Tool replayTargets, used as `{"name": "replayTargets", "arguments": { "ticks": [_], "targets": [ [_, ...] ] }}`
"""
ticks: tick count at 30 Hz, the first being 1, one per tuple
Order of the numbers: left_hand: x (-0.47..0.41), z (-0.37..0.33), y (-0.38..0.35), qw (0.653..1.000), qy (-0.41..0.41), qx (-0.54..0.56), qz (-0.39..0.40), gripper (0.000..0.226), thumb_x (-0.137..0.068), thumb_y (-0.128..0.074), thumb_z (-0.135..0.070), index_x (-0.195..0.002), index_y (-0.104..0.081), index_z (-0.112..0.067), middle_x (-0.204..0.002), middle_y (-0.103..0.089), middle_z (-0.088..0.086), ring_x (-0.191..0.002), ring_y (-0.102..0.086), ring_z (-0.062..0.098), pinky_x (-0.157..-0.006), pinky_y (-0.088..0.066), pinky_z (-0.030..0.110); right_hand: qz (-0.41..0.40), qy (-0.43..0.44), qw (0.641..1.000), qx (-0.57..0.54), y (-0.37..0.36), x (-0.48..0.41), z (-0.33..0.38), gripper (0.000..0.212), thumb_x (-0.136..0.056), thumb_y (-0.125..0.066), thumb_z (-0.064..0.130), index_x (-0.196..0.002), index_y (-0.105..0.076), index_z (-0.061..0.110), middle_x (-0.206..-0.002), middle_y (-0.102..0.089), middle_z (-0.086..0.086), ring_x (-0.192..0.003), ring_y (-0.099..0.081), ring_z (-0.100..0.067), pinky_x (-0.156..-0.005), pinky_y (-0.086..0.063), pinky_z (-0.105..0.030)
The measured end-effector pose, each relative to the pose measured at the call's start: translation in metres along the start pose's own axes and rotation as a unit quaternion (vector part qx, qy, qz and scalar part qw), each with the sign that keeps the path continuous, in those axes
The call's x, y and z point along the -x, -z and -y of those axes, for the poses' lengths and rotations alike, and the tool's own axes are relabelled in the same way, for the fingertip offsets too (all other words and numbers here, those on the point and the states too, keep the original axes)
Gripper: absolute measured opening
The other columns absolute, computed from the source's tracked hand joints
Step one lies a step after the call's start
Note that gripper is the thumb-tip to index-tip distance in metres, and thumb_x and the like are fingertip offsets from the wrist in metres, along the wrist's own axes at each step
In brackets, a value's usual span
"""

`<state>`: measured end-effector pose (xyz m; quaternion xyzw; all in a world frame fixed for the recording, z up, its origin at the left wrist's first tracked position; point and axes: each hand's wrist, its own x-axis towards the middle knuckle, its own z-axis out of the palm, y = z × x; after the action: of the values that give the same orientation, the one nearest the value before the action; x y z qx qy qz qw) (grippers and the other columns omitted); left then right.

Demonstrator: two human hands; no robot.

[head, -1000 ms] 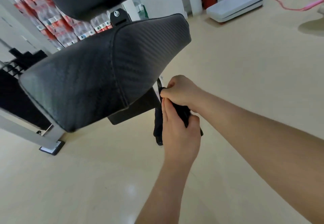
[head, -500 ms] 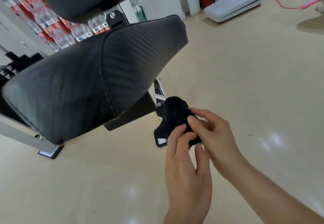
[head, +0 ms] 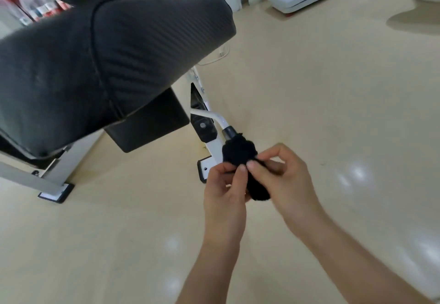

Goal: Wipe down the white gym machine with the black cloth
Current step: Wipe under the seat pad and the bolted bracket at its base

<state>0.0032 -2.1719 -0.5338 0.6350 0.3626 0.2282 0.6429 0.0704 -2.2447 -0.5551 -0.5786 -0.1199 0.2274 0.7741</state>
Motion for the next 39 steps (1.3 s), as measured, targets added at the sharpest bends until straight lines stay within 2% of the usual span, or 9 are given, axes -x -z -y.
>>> {"name": "replayTargets", "arguments": {
  "ticks": [4,7,14,19,23,28,31,34,39],
  "targets": [
    [-0.017,-0.006,-0.006,0.975,-0.166,-0.125,-0.072,0.013,-0.092,-0.066,-0.025,-0.089,-0.053,-0.026,-0.078,-0.061,0.000,-0.071,-0.060,0.006,-0.068,-0.051,0.021,0.080,-0.100,0.982,-0.142,-0.007,-0.034,0.019,0.007,-0.097,-0.059,0.014,-0.092,-0.055,0.013,-0.086,-0.071,-0.015,-0.073,-0.068,-0.026,-0.060,-0.056,-0.034],
    [-0.010,0.005,-0.002,0.957,-0.207,-0.193,-0.058,0.018,-0.093,-0.064,-0.019,-0.086,-0.051,-0.031,-0.073,-0.059,-0.008,-0.067,-0.057,0.004,-0.062,-0.044,0.012,0.009,-0.022,1.000,-0.016,-0.012,-0.016,0.003,0.006,-0.099,-0.057,0.016,-0.096,-0.053,0.018,-0.090,-0.072,-0.018,-0.080,-0.070,-0.030,-0.069,-0.058,-0.038],
    [0.007,0.084,0.023,0.981,0.024,-0.194,-0.012,0.014,-0.087,-0.070,-0.023,-0.090,-0.056,-0.019,-0.084,-0.065,0.001,-0.079,-0.064,0.015,-0.070,-0.052,0.030,0.049,-0.177,0.982,0.054,0.017,0.020,-0.059,0.010,-0.094,-0.061,0.005,-0.099,-0.060,0.014,-0.085,-0.076,-0.009,-0.072,-0.070,-0.022,-0.060,-0.054,-0.034],
    [-0.014,0.062,0.050,0.975,0.129,-0.175,0.043,0.034,-0.087,-0.072,-0.028,-0.112,-0.052,-0.016,-0.096,-0.071,0.008,-0.079,-0.073,0.021,-0.072,-0.061,0.041,0.204,-0.206,0.957,-0.009,-0.001,0.007,-0.062,0.029,-0.095,-0.063,0.014,-0.120,-0.066,0.027,-0.113,-0.072,0.000,-0.101,-0.071,-0.017,-0.088,-0.058,-0.038],
    [-0.043,0.031,0.088,0.905,0.103,-0.395,0.118,0.032,-0.085,-0.072,-0.043,-0.098,-0.068,-0.014,-0.086,-0.072,0.007,-0.069,-0.067,0.016,-0.059,-0.053,0.024,0.299,-0.210,0.926,0.095,-0.015,-0.004,-0.059,0.058,-0.084,-0.076,0.007,-0.131,-0.056,0.035,-0.122,-0.063,-0.005,-0.100,-0.071,-0.020,-0.088,-0.058,-0.037],
    [-0.075,-0.002,0.116,0.764,0.117,-0.589,0.235,0.061,-0.083,-0.055,-0.071,-0.063,-0.053,-0.013,-0.066,-0.052,0.002,-0.064,-0.050,0.017,-0.059,-0.039,0.025,0.325,-0.210,0.904,0.180,-0.043,0.002,-0.057,0.032,-0.087,-0.074,0.020,-0.117,-0.065,0.025,-0.093,-0.072,0.005,-0.075,-0.068,0.000,-0.062,-0.049,-0.013],
    [-0.094,-0.027,0.129,0.705,0.097,-0.649,0.269,0.072,-0.083,-0.042,-0.078,-0.065,-0.055,-0.010,-0.069,-0.053,0.001,-0.070,-0.052,0.017,-0.070,-0.043,0.027,0.349,-0.206,0.886,0.226,-0.059,-0.003,-0.045,0.030,-0.084,-0.078,0.033,-0.107,-0.072,0.015,-0.096,-0.076,0.001,-0.089,-0.072,-0.008,-0.085,-0.056,-0.024],
    [-0.114,-0.054,0.152,0.728,0.108,-0.605,0.304,0.073,-0.078,-0.044,-0.082,-0.075,-0.066,-0.012,-0.078,-0.064,-0.002,-0.078,-0.061,0.014,-0.079,-0.050,0.027,0.354,-0.198,0.873,0.270,-0.082,-0.013,-0.025,0.034,-0.081,-0.080,0.038,-0.106,-0.073,0.017,-0.101,-0.076,0.002,-0.097,-0.071,-0.011,-0.096,-0.053,-0.030],
    [-0.151,-0.092,0.199,0.752,0.163,-0.466,0.436,0.040,-0.081,-0.071,-0.054,-0.091,-0.063,-0.015,-0.076,-0.063,-0.002,-0.062,-0.058,0.013,-0.053,-0.044,0.025,0.321,-0.170,0.876,0.318,-0.132,-0.028,-0.002,0.031,-0.085,-0.074,0.023,-0.114,-0.065,0.019,-0.108,-0.072,0.001,-0.102,-0.069,-0.012,-0.091,-0.057,-0.032]
  ]
}}
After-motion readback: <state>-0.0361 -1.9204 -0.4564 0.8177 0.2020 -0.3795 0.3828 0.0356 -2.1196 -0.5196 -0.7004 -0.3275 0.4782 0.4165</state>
